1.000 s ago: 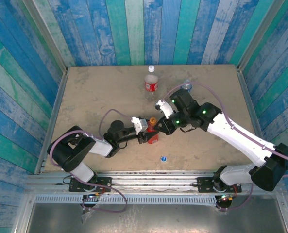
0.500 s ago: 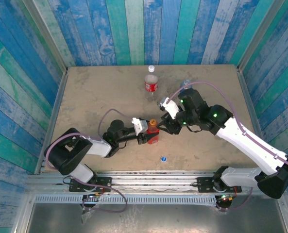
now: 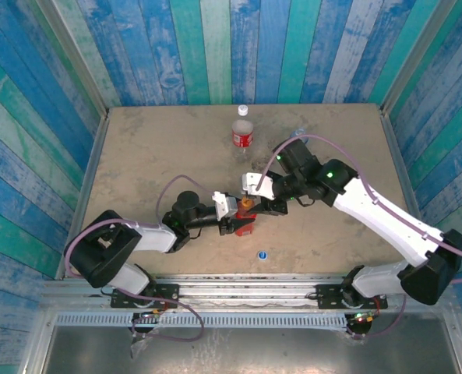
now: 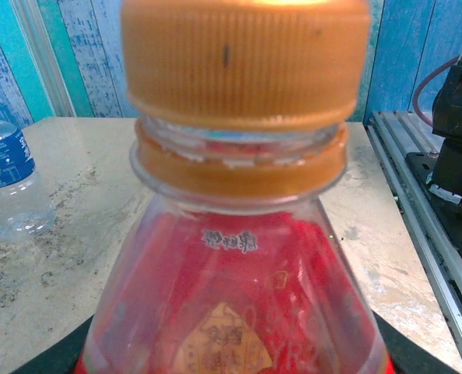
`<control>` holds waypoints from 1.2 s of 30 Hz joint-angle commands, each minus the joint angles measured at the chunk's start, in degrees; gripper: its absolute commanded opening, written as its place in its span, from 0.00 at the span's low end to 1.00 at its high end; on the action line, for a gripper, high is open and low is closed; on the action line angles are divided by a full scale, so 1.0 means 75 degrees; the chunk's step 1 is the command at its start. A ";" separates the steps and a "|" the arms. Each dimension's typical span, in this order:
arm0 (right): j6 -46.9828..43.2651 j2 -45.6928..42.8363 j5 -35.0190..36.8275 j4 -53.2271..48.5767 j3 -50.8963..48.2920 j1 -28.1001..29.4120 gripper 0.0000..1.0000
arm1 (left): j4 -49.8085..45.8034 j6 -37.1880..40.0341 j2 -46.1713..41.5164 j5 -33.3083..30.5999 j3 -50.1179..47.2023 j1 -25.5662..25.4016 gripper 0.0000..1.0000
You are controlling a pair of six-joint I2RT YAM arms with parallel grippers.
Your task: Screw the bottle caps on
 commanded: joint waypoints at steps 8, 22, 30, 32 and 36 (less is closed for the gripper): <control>-0.0375 0.0352 -0.0153 -0.0350 0.0314 -0.0093 0.38 | -0.0014 -0.0147 -0.0177 0.0197 -0.0005 -0.0003 0.53; 0.0188 0.0753 0.0093 -0.0640 0.0511 -0.0099 0.31 | -0.0008 -0.0166 -0.0326 0.0120 -0.0033 -0.0006 0.54; 0.1664 0.0942 0.0580 -0.0698 0.0636 -0.0105 0.25 | 0.0461 -0.0637 -0.0377 -0.1219 -0.0057 -0.0005 0.55; 0.2641 0.0904 0.1198 -0.0530 0.0429 -0.0040 0.24 | 0.0674 -0.0733 -0.0293 -0.1720 0.0000 -0.0016 0.55; 0.5081 0.0793 0.3172 -0.0034 0.0058 0.0253 0.20 | 0.0644 -0.0596 -0.0082 -0.2648 0.0248 -0.0184 0.55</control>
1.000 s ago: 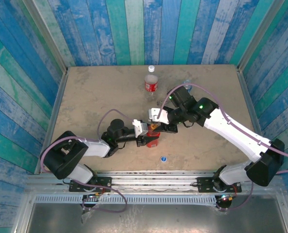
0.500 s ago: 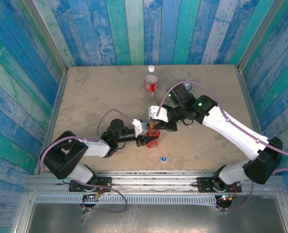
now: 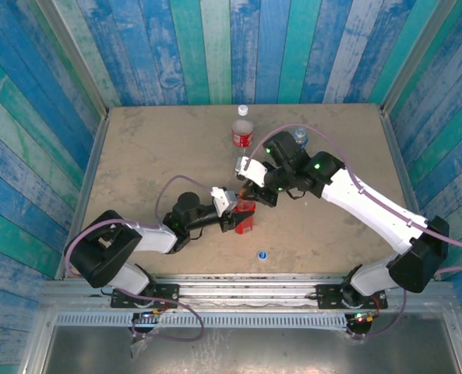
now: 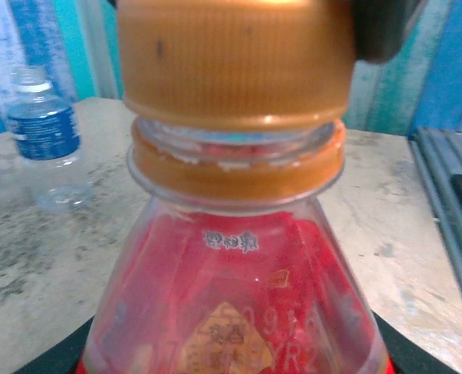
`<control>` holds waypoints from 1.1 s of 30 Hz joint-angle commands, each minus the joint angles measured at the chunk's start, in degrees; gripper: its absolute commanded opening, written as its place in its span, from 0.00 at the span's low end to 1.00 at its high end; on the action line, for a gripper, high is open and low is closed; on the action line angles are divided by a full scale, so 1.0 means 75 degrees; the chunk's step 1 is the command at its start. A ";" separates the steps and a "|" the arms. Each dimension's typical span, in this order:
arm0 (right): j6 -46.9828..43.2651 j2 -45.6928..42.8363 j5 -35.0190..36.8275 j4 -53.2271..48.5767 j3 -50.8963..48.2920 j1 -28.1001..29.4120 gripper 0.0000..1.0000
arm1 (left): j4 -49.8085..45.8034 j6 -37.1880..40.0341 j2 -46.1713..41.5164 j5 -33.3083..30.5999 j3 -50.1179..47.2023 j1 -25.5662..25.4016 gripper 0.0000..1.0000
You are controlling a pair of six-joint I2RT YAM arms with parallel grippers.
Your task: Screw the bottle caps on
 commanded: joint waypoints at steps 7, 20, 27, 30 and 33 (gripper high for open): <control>0.5031 0.0427 0.3484 -0.0858 -0.0047 0.1253 0.21 | 0.0126 0.0384 0.0085 -0.1595 0.0412 -0.0157 0.54; 0.2241 -0.0452 0.2568 -0.0562 0.0860 0.1058 0.60 | -0.1229 0.1653 -0.0909 -0.0684 0.0022 -0.0166 0.52; -0.1617 -0.1412 0.2013 -0.1262 0.0170 0.1154 0.61 | -0.2836 0.2803 -0.1623 -0.0127 0.0222 -0.0156 0.51; -0.3378 -0.1729 0.1943 -0.1440 -0.0256 0.1381 0.58 | -0.3299 0.3084 -0.1910 -0.0103 0.0273 -0.0167 0.51; -0.4139 -0.1541 0.1852 -0.1732 -0.0116 0.1478 0.56 | -0.3353 0.3136 -0.1966 0.0032 0.0251 -0.0156 0.51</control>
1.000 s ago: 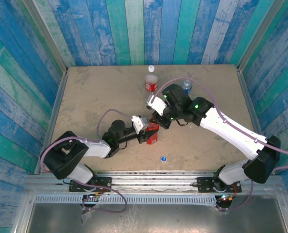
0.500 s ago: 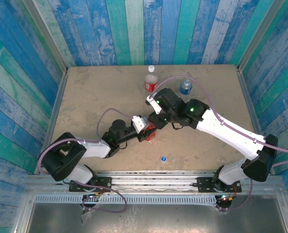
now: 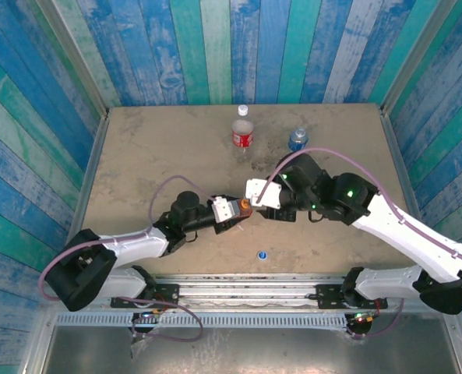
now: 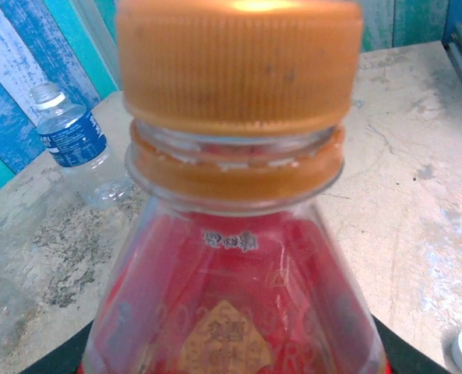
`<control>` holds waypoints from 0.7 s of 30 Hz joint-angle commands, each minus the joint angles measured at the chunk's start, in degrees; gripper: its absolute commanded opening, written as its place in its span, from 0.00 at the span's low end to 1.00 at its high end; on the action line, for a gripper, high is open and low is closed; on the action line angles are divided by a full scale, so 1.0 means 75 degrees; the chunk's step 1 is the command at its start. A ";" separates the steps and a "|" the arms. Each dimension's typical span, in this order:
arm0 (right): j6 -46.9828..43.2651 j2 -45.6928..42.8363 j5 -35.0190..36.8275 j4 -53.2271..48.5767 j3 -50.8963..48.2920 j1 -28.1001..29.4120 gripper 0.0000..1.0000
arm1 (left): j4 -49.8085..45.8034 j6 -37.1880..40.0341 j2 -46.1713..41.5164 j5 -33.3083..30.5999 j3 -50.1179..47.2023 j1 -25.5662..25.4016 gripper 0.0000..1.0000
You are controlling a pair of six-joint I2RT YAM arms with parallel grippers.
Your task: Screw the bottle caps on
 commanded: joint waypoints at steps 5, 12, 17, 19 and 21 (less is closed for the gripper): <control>-0.2100 0.1022 -0.0030 -0.0868 0.0476 0.0178 0.52 | -0.0508 0.0382 -0.0305 0.0466 0.0117 0.0004 0.52; -0.2118 0.1613 0.0024 -0.0861 0.0826 0.0273 0.52 | -0.0575 0.0405 -0.0282 0.0609 0.0159 0.0008 0.52; -0.1827 0.1863 -0.0056 -0.0955 0.0967 0.0309 0.44 | -0.0609 0.0391 -0.0299 0.0632 0.0156 0.0010 0.52; -0.1770 0.1916 -0.0022 -0.0959 0.0992 0.0301 0.41 | -0.0624 0.0394 -0.0299 0.0655 0.0163 0.0005 0.52; -0.1685 0.1986 0.0000 -0.0955 0.1020 0.0304 0.40 | -0.0612 0.0371 -0.0305 0.0656 0.0167 0.0010 0.52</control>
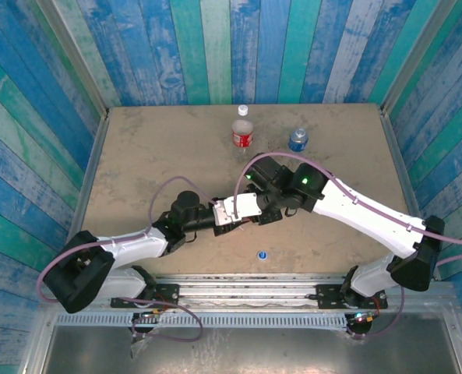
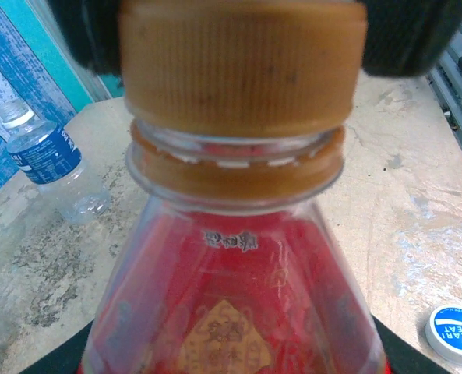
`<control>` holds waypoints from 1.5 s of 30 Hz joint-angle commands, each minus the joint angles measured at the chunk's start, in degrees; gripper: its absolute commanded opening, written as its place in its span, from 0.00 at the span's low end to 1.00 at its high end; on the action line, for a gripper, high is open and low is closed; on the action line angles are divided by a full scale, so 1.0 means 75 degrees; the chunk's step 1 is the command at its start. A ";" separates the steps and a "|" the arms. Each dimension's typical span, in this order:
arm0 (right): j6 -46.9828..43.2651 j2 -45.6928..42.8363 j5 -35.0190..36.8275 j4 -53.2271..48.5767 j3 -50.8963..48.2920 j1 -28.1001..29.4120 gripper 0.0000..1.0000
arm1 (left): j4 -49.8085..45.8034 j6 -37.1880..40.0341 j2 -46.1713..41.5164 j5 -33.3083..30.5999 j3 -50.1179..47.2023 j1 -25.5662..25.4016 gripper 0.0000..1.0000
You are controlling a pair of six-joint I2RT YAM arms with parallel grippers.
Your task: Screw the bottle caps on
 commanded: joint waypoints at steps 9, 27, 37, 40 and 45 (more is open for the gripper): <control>0.1384 0.0255 0.0286 -0.0208 0.0304 0.0053 0.20 | -0.0003 -0.0326 -0.0282 -0.0212 0.0067 -0.0001 0.53; 1.0793 -0.0283 0.1950 0.0726 -0.0536 0.0353 0.17 | 0.0979 -0.0087 -0.0572 -0.1826 -0.0423 -0.0236 0.53; 0.6192 -0.1331 0.1439 0.0851 -0.0969 0.0337 0.60 | 0.1231 -0.0536 -0.0979 -0.1014 -0.0702 -0.0232 0.54; 0.3602 -0.1744 0.0684 0.0814 -0.1181 0.0351 0.61 | 0.1034 -0.0520 -0.0986 -0.0568 -0.0598 -0.0233 0.54; 0.0504 -0.1844 0.0357 0.0805 -0.1167 0.0443 0.60 | 0.0706 -0.0461 -0.0880 -0.0117 -0.0440 -0.0230 0.54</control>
